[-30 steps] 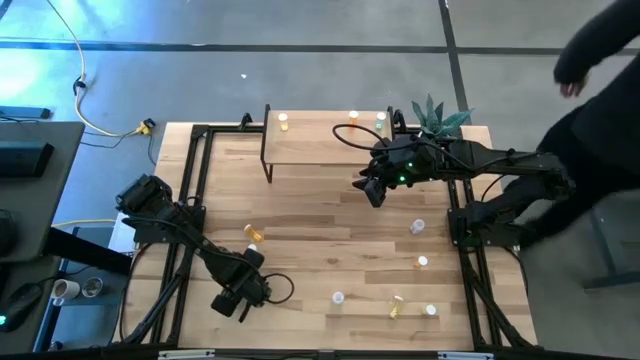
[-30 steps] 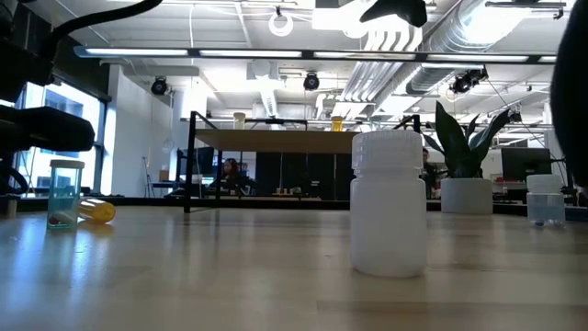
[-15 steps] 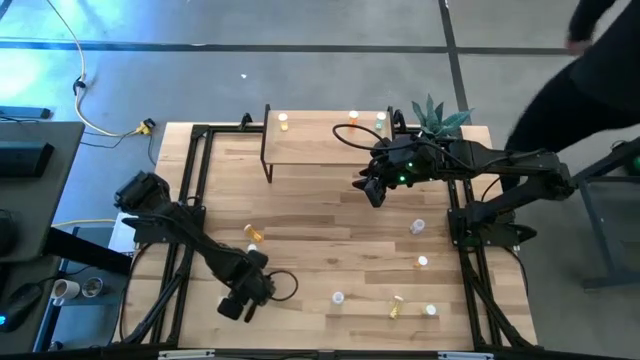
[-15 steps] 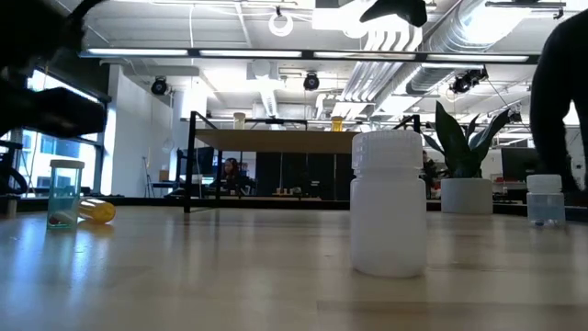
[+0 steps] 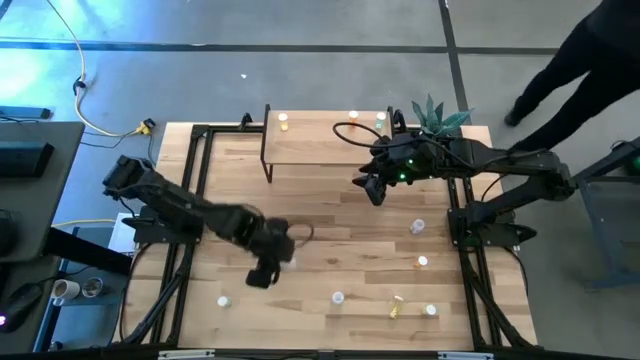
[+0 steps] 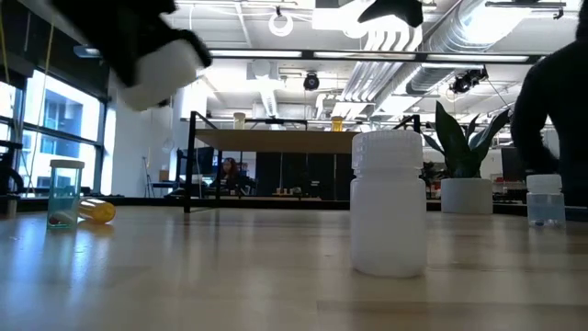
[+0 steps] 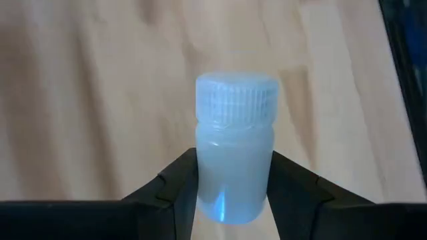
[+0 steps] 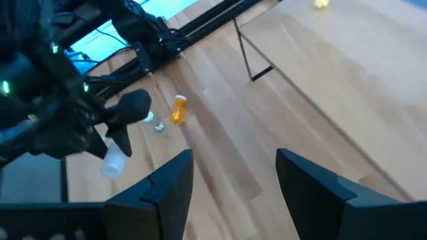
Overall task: Pick and place medicine bottles onto shelf by color
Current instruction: Put the left white medicine bottle on the shelf
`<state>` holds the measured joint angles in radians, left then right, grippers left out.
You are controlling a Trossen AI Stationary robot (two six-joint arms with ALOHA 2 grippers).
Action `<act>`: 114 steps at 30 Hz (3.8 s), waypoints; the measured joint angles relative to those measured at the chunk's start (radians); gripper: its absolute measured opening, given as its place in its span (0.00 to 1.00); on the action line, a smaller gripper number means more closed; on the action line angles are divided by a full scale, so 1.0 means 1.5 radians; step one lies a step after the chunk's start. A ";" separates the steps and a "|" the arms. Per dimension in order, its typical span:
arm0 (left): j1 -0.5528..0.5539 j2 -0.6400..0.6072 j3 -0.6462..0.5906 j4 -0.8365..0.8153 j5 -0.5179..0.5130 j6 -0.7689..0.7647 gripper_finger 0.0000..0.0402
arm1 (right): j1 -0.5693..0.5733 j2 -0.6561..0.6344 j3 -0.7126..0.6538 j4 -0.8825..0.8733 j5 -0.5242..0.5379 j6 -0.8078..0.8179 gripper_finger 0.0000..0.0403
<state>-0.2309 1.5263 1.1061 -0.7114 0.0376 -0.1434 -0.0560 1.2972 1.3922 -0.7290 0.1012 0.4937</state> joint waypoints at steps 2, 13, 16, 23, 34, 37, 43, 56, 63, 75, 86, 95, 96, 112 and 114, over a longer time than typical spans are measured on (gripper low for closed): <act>0.033 -0.015 0.002 0.027 -0.004 0.017 0.35 | -0.009 0.000 0.000 0.003 0.000 -0.014 0.51; 0.218 -0.069 0.001 0.164 -0.019 0.051 0.35 | -0.090 0.000 0.000 0.139 -0.017 -0.135 0.51; 0.265 -0.070 0.001 0.220 -0.019 0.051 0.35 | -0.123 0.000 0.000 0.201 -0.053 -0.167 0.51; 0.349 -0.071 0.001 0.369 -0.018 0.050 0.35 | -0.213 0.000 0.000 0.360 -0.154 -0.277 0.51; 0.415 -0.071 0.001 0.500 -0.045 0.095 0.35 | -0.290 0.051 0.001 0.637 -0.283 -0.365 0.51; 0.420 -0.071 0.001 0.507 -0.083 0.122 0.35 | -0.291 0.081 0.000 0.635 -0.284 -0.370 0.51; 0.430 -0.071 0.001 0.506 -0.132 0.146 0.35 | -0.291 0.132 0.000 0.619 -0.326 -0.369 0.51; 0.434 -0.071 0.001 0.502 -0.219 0.168 0.35 | -0.291 0.189 0.000 0.575 -0.341 -0.344 0.51; 0.434 -0.071 0.001 0.502 -0.234 0.168 0.35 | -0.291 0.211 0.000 0.565 -0.337 -0.329 0.51; 0.434 -0.071 0.001 0.502 -0.282 0.203 0.35 | -0.291 0.223 0.000 0.555 -0.336 -0.310 0.51; 0.434 -0.071 0.001 0.512 -0.291 0.220 0.35 | -0.291 0.223 0.000 0.553 -0.336 -0.299 0.44; 0.433 -0.071 0.001 0.513 -0.288 0.180 0.35 | -0.291 0.223 0.000 0.550 -0.330 -0.299 0.39; 0.433 -0.071 0.001 0.513 -0.285 0.176 0.35 | -0.291 0.223 0.000 0.550 -0.330 -0.299 0.38; 0.433 -0.070 0.001 0.508 -0.258 0.150 0.35 | -0.291 0.221 0.001 0.531 -0.330 -0.297 0.33; 0.433 -0.070 0.001 0.504 -0.258 0.150 0.35 | -0.291 0.221 0.001 0.528 -0.330 -0.297 0.33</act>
<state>0.4187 1.4208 1.1076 0.0449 -0.3501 0.0811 -0.4931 1.6291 1.3933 0.0636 -0.3935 0.0475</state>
